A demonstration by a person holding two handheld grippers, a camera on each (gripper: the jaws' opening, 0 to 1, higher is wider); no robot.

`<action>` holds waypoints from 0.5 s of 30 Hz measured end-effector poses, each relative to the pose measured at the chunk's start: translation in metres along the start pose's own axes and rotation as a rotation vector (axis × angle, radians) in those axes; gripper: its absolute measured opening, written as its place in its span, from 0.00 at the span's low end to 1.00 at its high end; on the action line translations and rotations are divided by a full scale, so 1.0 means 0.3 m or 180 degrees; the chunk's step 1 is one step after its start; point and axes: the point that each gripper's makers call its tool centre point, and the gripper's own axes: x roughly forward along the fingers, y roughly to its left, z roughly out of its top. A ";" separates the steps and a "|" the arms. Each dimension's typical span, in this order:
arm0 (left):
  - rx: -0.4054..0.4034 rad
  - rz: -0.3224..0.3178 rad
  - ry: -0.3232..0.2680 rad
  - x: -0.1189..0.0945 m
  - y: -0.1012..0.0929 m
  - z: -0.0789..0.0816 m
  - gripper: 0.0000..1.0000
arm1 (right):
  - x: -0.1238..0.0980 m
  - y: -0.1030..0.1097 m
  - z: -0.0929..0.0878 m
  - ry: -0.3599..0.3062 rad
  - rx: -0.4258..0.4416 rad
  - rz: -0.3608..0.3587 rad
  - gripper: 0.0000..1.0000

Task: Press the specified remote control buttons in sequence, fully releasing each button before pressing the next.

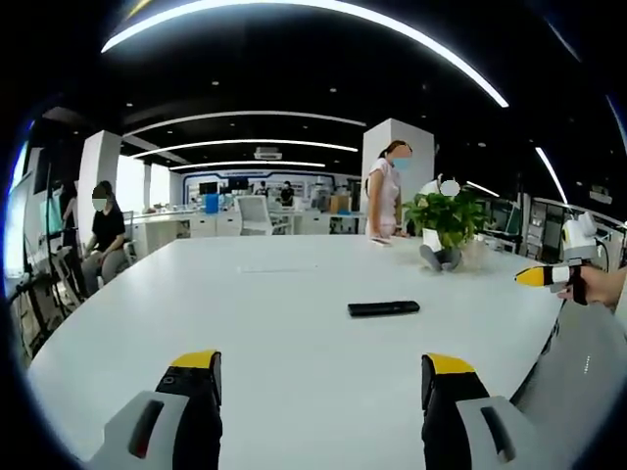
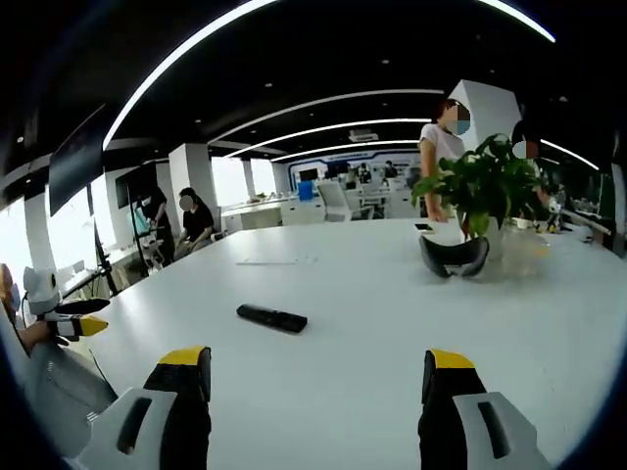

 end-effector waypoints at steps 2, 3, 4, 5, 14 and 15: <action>-0.0002 0.0000 0.0001 0.000 0.000 0.000 0.87 | 0.000 0.001 -0.001 0.0004 0.0000 0.0003 0.89; 0.0001 0.0001 0.0004 0.000 0.000 -0.001 0.87 | 0.000 0.000 -0.001 0.0006 -0.0004 0.0001 0.89; 0.0000 -0.0001 0.0004 0.001 0.000 -0.001 0.87 | 0.001 0.000 0.000 0.0006 -0.0003 0.0003 0.89; -0.0004 -0.0006 0.0004 0.001 -0.002 0.000 0.87 | 0.001 0.000 0.000 0.0002 0.0000 0.0004 0.89; 0.0002 -0.0010 0.0015 0.002 -0.003 -0.002 0.87 | 0.000 -0.001 0.002 -0.0006 0.0003 -0.0008 0.89; 0.0003 -0.0011 0.0017 0.002 -0.003 -0.003 0.87 | 0.000 -0.001 0.002 -0.0005 0.0005 -0.0007 0.89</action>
